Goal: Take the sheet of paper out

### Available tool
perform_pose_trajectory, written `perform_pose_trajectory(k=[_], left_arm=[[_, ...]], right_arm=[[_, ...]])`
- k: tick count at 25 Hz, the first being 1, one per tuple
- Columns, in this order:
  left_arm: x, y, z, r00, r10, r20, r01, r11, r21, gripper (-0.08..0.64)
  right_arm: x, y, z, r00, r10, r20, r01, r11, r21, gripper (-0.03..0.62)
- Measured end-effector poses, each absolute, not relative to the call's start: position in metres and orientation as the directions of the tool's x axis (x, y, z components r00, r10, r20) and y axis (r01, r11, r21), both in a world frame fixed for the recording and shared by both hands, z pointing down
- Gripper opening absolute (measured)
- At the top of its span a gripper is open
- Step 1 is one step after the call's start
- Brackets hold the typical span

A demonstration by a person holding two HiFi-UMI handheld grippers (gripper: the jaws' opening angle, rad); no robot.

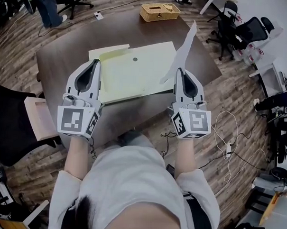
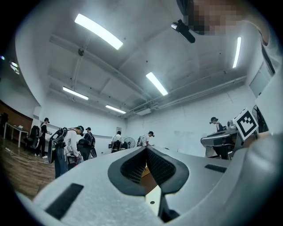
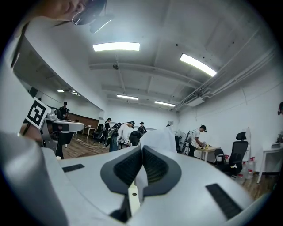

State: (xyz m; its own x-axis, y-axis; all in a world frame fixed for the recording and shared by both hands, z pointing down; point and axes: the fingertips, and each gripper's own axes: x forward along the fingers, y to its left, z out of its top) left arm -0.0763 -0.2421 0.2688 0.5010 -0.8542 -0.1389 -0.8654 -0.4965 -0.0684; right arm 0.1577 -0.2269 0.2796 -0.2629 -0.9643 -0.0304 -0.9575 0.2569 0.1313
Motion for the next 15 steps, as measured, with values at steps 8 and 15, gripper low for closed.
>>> perform_pose_trajectory(k=[8,15], left_arm=[[-0.0814,-0.2378,0.2699,0.498,-0.856,-0.137,-0.867,-0.493,-0.068,0.009],[-0.0846,-0.2349,0.27,0.501,-0.854,-0.137,-0.865,-0.497,-0.065,0.009]], right_arm=[[0.1537,-0.2216,0.2771,-0.26,-0.965,-0.04,-0.957,0.252,0.14,0.014],[0.1488,-0.2176,0.2738,-0.257,-0.965,-0.047,-0.957,0.247,0.152,0.014]])
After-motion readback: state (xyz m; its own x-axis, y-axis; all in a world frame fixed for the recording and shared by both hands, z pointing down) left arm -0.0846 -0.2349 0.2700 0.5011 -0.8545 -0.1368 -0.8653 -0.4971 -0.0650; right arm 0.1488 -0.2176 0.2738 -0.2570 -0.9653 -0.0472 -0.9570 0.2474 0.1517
